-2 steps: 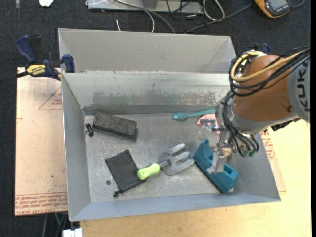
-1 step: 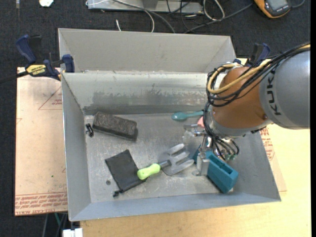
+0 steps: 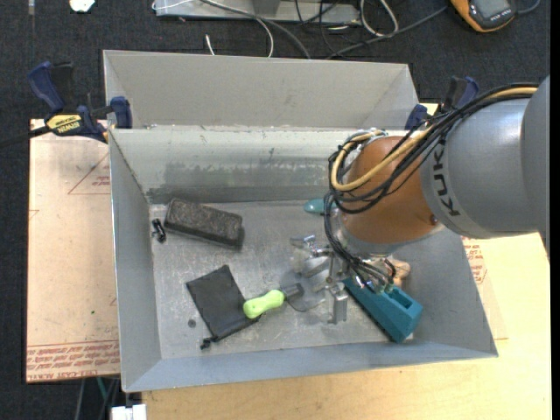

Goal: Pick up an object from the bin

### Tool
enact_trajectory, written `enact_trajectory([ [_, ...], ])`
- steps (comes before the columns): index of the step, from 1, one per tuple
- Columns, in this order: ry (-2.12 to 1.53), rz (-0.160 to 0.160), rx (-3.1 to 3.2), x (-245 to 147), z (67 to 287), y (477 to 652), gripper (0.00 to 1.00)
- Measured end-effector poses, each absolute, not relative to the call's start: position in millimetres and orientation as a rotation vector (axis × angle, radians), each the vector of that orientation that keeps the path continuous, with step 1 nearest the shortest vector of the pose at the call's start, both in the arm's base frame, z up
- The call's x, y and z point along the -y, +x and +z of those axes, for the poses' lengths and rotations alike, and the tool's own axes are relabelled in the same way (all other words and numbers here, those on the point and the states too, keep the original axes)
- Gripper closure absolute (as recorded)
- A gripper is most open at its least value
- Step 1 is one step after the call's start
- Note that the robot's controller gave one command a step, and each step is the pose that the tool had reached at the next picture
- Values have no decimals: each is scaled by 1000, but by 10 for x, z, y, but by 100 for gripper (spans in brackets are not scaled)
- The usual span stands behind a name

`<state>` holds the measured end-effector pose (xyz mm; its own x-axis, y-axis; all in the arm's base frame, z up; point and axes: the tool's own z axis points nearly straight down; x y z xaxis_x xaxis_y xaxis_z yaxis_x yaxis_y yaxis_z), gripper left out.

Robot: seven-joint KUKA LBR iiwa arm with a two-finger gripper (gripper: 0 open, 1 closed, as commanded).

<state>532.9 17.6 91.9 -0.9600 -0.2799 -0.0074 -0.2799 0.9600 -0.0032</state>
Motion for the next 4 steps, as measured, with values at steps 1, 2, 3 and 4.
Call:
enact_trajectory([
  [1, -596, 0, -3078, -178, 799, 5301, 0],
  [2, -629, 3, -3071, -751, 852, 5180, 100],
  [3, -629, 3, -3071, -751, 853, 5180, 100],
  [4, -675, 4, -3065, -762, 1517, 5203, 100],
])
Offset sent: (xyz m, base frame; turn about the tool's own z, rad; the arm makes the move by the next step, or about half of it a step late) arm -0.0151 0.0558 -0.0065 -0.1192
